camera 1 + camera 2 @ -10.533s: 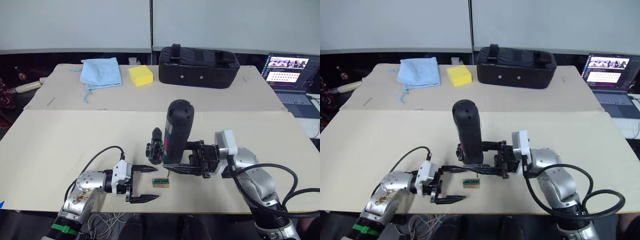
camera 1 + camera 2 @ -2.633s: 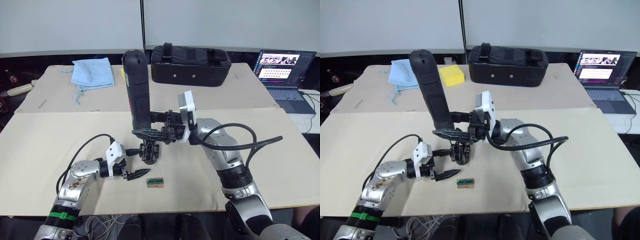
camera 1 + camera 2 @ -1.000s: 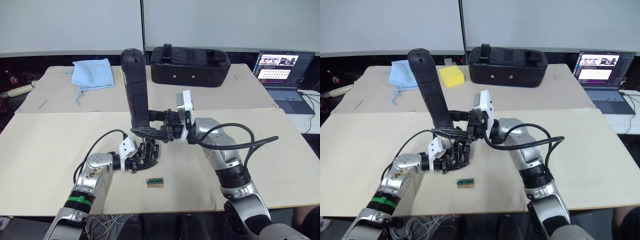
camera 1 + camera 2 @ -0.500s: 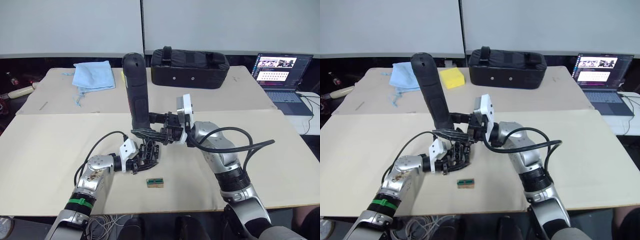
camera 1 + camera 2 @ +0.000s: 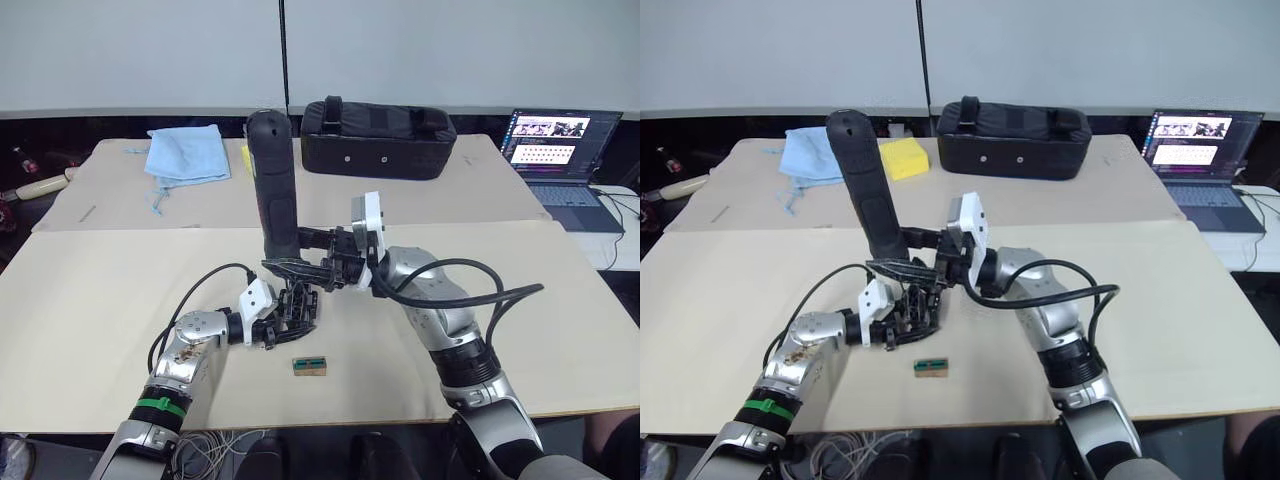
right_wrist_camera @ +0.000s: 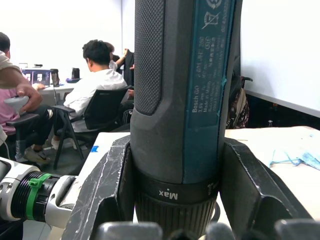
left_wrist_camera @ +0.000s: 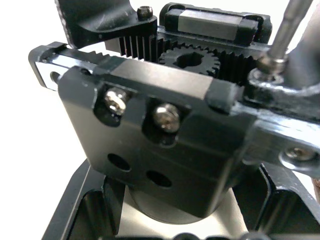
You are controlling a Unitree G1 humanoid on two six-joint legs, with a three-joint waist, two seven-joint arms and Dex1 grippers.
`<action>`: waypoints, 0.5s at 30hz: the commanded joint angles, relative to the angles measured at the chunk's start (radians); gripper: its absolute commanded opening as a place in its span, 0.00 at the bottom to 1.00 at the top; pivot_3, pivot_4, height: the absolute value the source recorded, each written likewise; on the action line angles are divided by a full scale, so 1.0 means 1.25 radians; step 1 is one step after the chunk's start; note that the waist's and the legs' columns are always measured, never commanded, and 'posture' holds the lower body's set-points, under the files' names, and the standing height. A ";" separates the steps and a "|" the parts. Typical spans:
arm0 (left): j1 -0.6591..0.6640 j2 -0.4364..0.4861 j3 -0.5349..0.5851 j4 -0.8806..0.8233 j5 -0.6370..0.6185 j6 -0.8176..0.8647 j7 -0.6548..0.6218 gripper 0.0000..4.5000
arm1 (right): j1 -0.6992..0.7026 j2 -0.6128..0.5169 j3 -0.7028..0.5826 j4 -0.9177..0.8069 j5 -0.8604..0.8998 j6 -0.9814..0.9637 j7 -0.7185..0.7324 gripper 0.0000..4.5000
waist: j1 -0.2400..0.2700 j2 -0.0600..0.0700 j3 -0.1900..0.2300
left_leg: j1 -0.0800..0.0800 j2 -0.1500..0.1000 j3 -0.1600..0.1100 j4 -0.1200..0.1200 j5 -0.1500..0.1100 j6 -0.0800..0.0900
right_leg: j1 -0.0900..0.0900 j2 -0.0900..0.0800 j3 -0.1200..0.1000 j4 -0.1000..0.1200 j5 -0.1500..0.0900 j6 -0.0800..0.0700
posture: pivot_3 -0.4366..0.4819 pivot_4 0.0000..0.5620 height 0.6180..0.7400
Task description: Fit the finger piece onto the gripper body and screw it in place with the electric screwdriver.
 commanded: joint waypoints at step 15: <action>0.012 -0.005 -0.007 -0.004 0.009 -0.009 0.002 0.53 | -0.028 -0.009 -0.026 -0.012 0.022 -0.021 0.045 0.43 | 0.000 0.000 0.000 | -0.001 0.000 0.000 0.000 0.000 0.000 | 0.000 0.000 0.000 -0.001 0.000 0.000 | 0.48 0.27 1.00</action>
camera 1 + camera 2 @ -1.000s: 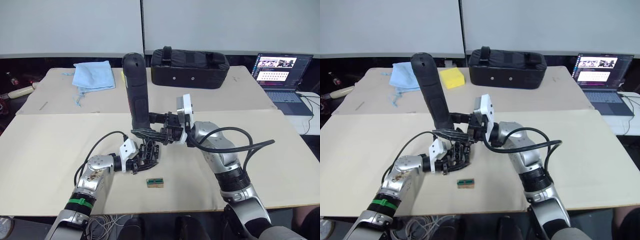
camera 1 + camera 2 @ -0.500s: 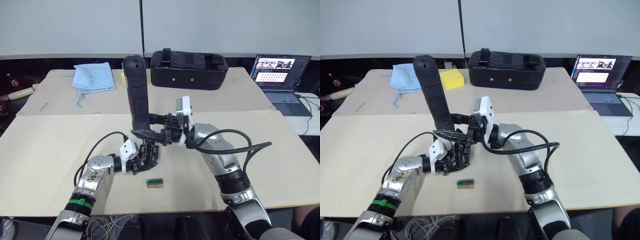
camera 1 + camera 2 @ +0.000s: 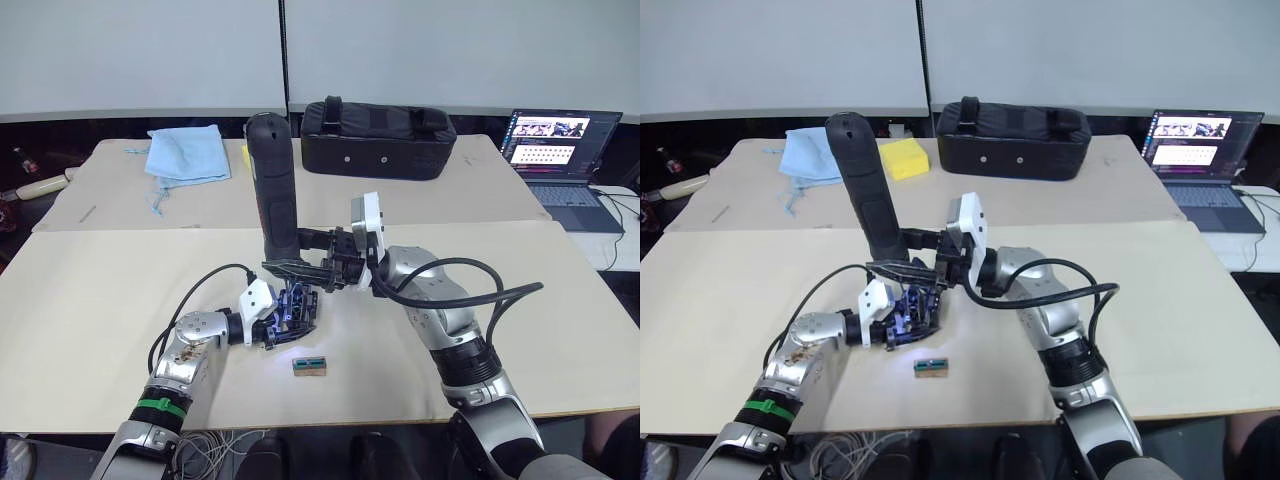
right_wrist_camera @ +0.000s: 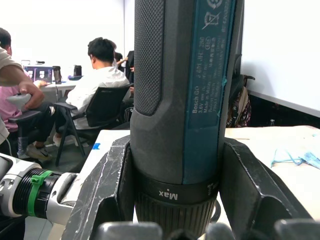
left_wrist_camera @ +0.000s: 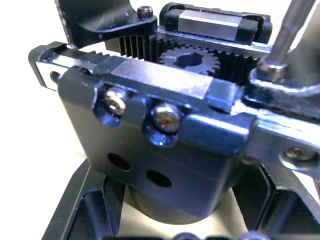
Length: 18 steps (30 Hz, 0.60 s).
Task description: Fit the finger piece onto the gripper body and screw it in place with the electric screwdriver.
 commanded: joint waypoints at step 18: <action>-0.003 -0.008 -0.018 0.014 0.025 0.034 0.027 0.76 | -0.104 -0.041 -0.138 -0.058 0.147 0.004 0.081 0.43 | 0.006 0.000 0.001 | -0.003 0.000 0.000 0.000 0.000 0.000 | -0.002 -0.001 -0.001 0.000 0.000 0.000 | 0.48 0.27 1.00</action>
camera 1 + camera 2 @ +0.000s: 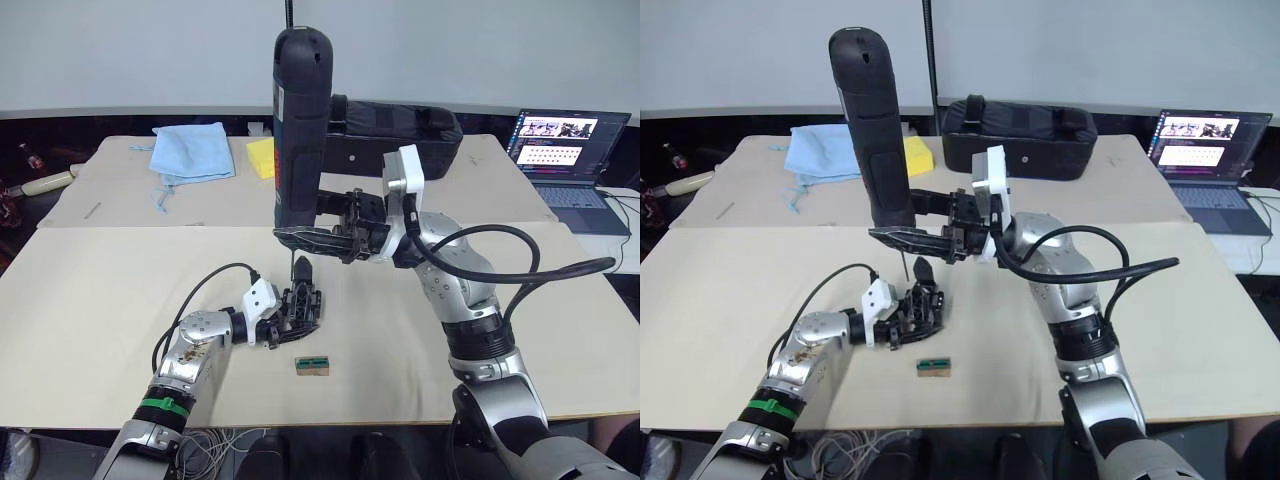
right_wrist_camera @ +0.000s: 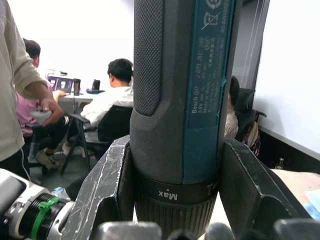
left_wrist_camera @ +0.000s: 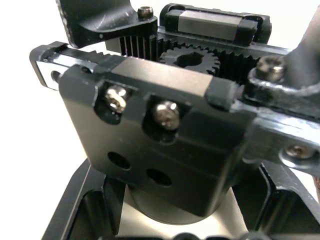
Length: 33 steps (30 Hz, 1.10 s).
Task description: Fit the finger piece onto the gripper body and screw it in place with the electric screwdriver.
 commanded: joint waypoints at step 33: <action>0.282 0.271 0.209 -0.246 -0.220 -0.019 -0.295 0.99 | 0.417 -0.243 -0.174 -0.393 0.146 0.012 -0.022 0.43 | 0.008 0.002 0.005 | -0.007 0.007 0.007 -0.002 -0.001 -0.001 | -0.011 0.001 0.000 -0.001 -0.005 -0.009 | 0.48 0.27 1.00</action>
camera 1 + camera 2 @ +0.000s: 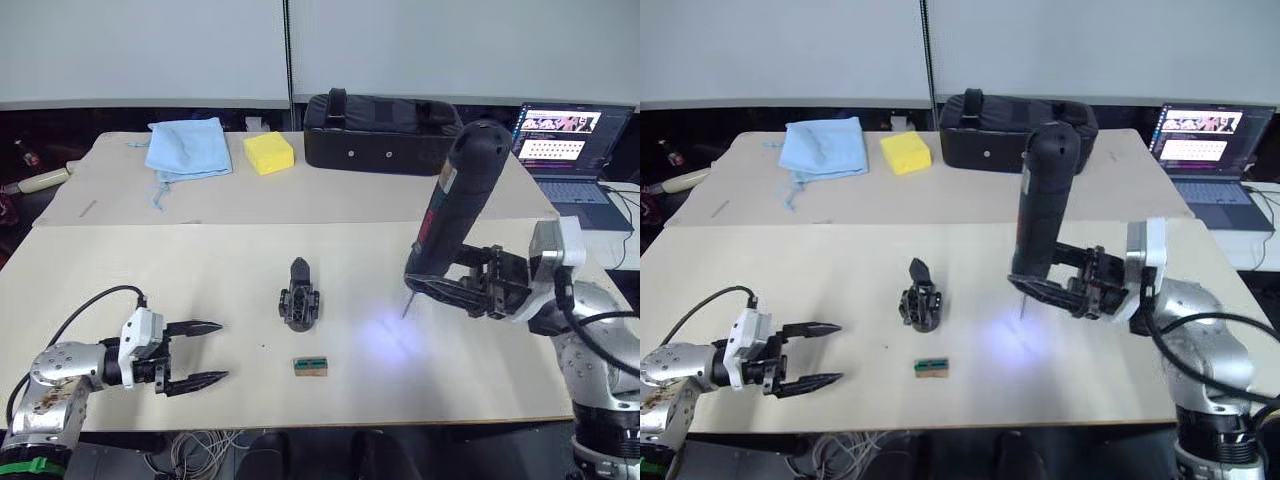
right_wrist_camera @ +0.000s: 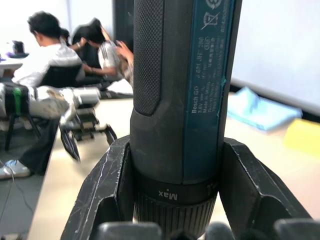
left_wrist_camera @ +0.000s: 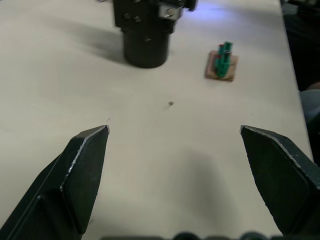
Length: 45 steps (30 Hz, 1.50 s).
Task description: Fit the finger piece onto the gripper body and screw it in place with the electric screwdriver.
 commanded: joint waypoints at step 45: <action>-0.090 -0.210 -0.329 0.037 0.208 -0.113 0.118 0.99 | -0.109 0.200 0.349 0.117 -0.188 -0.159 0.059 0.43 | 0.017 0.000 -0.002 | 0.002 -0.002 0.007 0.003 0.000 0.000 | 0.003 -0.001 0.006 -0.001 0.003 0.005 | 0.48 0.27 1.00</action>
